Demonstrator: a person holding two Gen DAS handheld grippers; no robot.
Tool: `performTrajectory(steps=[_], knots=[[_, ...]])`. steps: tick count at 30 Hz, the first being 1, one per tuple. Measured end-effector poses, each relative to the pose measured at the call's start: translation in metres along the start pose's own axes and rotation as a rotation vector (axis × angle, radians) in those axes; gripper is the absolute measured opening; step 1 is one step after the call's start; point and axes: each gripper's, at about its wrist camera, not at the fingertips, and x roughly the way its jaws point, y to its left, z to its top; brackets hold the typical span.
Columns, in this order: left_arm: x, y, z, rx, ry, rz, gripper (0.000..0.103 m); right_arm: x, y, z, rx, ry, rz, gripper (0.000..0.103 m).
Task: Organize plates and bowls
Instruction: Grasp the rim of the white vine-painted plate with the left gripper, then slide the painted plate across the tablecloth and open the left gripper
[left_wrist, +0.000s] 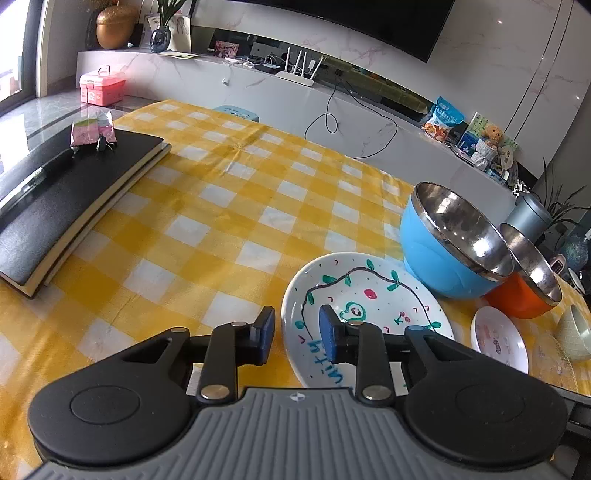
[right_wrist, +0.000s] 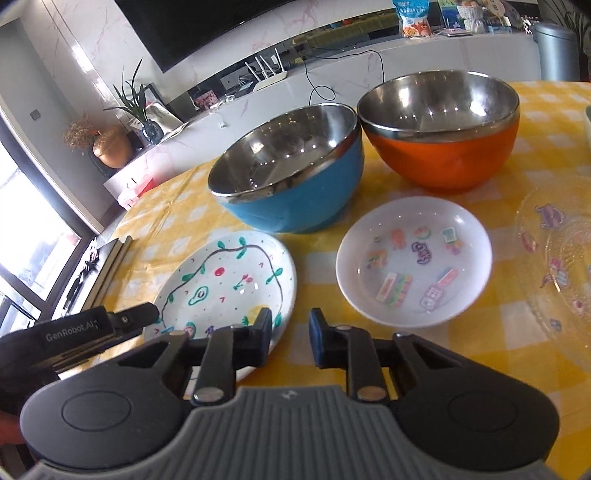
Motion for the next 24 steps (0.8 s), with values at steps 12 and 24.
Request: performTrajectory(steps=[12, 24], knots=[[0.002, 0.001, 0.001, 0.003, 0.006, -0.004, 0.017, 0.007, -0.001, 0.006, 0.023, 0.002, 0.023, 0.009], [-0.068, -0.015, -0.034, 0.011, -0.007, -0.036, 0.017, -0.061, -0.011, -0.018, 0.024, 0.031, 0.068, 0.009]])
